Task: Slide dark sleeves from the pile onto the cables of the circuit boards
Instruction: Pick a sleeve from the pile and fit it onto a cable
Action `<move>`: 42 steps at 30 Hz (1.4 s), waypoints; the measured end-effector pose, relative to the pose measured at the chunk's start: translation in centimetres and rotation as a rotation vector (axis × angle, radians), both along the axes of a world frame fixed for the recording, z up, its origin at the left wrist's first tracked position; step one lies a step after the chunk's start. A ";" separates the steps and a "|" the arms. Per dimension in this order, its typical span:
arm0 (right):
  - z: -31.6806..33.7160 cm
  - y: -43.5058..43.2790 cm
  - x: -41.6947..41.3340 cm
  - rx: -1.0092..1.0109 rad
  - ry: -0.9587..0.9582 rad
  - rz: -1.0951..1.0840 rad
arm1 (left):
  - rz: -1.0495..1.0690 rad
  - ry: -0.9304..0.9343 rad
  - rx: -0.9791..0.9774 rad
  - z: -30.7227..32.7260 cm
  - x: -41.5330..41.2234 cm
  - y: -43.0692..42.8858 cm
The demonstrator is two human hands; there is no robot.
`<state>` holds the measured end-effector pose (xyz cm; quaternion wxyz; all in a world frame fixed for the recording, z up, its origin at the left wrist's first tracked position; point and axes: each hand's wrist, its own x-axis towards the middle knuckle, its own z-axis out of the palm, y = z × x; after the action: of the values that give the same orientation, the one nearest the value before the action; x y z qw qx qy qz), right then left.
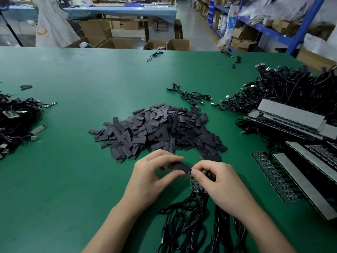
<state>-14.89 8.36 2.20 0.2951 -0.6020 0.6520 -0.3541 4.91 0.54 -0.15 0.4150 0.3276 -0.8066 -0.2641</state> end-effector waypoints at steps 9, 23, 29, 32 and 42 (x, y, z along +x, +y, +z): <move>0.2 0.1 0.5 0.000 -0.068 0.006 | 0.106 0.070 -0.001 0.2 -0.2 0.1; -0.2 0.1 0.8 -0.061 0.023 0.029 | 0.064 -0.031 -0.033 0.2 -0.4 0.4; -0.4 0.1 0.9 -0.105 0.128 0.036 | 0.053 -0.032 -0.002 0.1 -0.4 0.3; -0.5 0.1 0.9 -0.114 0.151 0.029 | 0.047 -0.028 0.002 0.1 -0.4 0.3; -0.4 0.2 0.8 -0.121 0.224 -0.001 | 0.099 0.058 0.015 0.4 -0.3 0.2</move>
<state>-14.09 8.56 1.76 0.1836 -0.6541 0.6586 -0.3235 4.64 0.74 0.21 0.4482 0.3625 -0.7750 -0.2588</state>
